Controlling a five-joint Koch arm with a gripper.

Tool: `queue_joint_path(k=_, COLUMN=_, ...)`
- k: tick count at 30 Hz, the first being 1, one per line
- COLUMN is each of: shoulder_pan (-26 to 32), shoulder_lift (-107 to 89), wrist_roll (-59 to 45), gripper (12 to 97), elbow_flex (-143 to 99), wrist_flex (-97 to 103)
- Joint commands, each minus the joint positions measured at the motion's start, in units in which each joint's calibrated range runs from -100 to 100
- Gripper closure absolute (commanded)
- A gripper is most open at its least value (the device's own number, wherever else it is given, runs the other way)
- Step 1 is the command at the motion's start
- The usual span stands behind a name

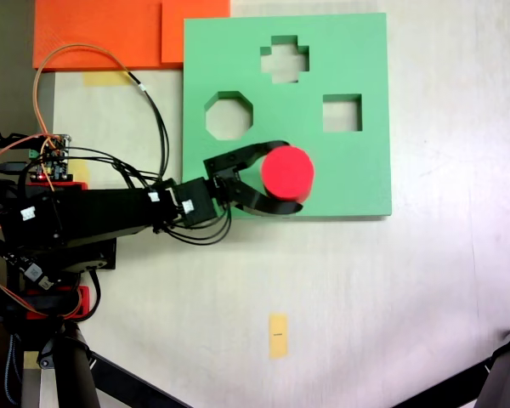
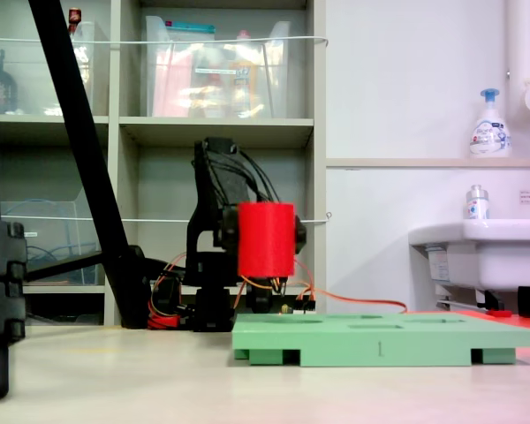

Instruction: Put the cylinder block into the corresponding hole

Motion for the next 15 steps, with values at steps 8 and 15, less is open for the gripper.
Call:
queue_joint_path(k=8, shoulder_pan=2.2, shoulder_lift=3.56, wrist_roll=1.42, gripper=85.3, elbow_flex=0.32, wrist_flex=2.83)
queue_joint_path(k=15, shoulder_pan=2.44, shoulder_lift=9.71, wrist_roll=1.56, gripper=85.4, elbow_flex=0.52, wrist_flex=4.08)
